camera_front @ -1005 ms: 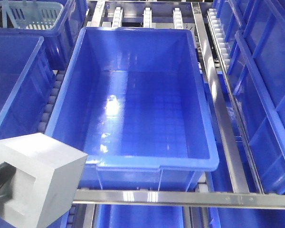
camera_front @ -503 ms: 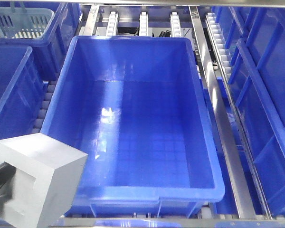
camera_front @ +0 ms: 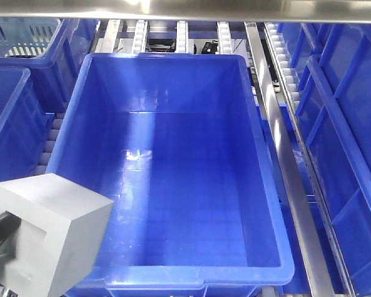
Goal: Sort gray base to blue bin
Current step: 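Hold the block above the blue bin with the left gripper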
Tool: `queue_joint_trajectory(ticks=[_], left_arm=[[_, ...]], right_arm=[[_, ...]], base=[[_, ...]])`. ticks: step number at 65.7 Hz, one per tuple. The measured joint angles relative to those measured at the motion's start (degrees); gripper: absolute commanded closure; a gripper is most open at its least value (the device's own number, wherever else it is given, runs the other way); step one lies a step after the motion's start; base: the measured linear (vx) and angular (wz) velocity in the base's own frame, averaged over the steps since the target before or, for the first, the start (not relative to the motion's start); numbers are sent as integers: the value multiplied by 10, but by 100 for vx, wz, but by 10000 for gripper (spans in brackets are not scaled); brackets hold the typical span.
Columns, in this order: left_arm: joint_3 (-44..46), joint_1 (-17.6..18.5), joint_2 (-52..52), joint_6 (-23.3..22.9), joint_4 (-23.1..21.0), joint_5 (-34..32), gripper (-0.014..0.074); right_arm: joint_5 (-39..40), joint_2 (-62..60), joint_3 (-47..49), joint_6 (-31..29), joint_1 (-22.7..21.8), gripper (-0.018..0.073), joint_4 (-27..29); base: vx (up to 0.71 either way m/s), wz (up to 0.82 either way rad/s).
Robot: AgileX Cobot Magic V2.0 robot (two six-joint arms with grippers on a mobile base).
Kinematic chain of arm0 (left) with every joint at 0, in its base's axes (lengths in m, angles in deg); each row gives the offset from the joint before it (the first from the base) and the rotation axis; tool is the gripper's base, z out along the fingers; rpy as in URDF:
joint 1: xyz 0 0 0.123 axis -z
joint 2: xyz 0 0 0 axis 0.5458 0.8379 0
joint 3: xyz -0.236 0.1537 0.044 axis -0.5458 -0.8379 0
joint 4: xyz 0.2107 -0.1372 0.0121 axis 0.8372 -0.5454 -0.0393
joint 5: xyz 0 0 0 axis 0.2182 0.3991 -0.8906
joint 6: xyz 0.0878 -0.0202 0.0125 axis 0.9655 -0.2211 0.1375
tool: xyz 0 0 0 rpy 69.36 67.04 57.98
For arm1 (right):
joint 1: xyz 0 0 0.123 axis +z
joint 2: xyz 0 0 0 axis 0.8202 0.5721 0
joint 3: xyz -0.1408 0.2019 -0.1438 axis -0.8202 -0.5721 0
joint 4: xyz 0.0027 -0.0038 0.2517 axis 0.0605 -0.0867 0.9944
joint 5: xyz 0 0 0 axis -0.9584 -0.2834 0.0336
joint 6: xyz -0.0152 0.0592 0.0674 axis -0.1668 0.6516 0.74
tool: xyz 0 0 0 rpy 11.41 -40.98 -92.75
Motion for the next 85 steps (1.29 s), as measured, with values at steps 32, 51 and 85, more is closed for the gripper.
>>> queue_joint_trajectory(ticks=[32, 51, 85], left_arm=[[0, 0, 0, 0, 0, 0, 602], [0, 0, 0, 0, 0, 0, 602], [0, 0, 0, 0, 0, 0, 602]], right_arm=[[0, 0, 0, 0, 0, 568, 0], [0, 0, 0, 0, 0, 568, 0], [0, 0, 0, 0, 0, 568, 0]], base=[[0, 0], [0, 0], [0, 0]])
